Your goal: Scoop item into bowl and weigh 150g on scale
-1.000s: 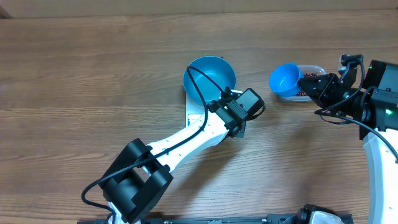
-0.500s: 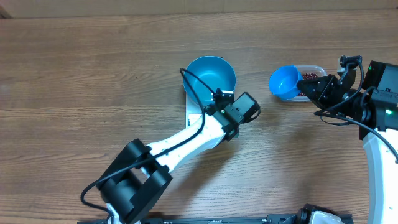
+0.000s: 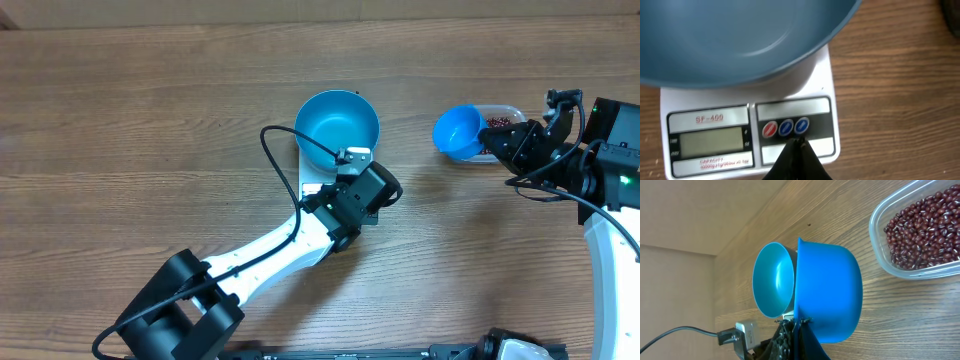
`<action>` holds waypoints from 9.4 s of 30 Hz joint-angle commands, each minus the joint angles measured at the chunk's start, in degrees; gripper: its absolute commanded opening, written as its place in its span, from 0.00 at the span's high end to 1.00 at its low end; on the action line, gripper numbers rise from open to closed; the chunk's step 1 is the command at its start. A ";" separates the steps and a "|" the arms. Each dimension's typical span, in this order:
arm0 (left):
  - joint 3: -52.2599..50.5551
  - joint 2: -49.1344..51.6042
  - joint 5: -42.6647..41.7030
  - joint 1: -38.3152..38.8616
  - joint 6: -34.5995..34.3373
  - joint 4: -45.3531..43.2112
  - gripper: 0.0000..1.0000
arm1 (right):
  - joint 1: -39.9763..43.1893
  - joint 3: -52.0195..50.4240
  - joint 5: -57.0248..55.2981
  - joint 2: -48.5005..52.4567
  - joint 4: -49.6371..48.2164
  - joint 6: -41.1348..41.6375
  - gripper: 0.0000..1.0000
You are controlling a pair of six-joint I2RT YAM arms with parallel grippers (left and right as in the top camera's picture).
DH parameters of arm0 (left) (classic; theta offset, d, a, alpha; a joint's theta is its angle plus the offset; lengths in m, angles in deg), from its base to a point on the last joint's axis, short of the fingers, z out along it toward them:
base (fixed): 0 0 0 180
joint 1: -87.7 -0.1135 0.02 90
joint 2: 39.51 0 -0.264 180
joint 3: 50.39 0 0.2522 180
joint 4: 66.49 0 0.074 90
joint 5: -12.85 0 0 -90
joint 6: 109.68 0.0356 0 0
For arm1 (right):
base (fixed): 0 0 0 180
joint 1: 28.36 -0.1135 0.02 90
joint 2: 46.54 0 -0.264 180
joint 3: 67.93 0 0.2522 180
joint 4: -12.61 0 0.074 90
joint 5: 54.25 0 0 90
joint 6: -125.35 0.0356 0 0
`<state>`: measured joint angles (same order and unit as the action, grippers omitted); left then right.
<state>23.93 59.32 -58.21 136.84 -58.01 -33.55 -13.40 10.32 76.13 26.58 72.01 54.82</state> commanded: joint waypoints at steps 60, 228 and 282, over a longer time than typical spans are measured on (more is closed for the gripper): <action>-0.48 8.74 1.25 -3.39 -2.34 -2.19 0.96 | 0.28 1.16 -0.90 -0.68 0.17 -0.50 0.96; -7.87 -24.57 -14.51 -14.99 29.09 13.99 0.37 | 0.22 1.16 -1.40 -0.68 0.35 -0.94 0.96; -7.87 -24.57 -15.98 -14.99 29.75 16.85 0.01 | -2.93 19.76 -22.47 5.29 15.41 -6.01 0.96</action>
<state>16.54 34.45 -73.51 122.05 -28.67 -16.72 -15.39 22.76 61.48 29.58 85.87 52.28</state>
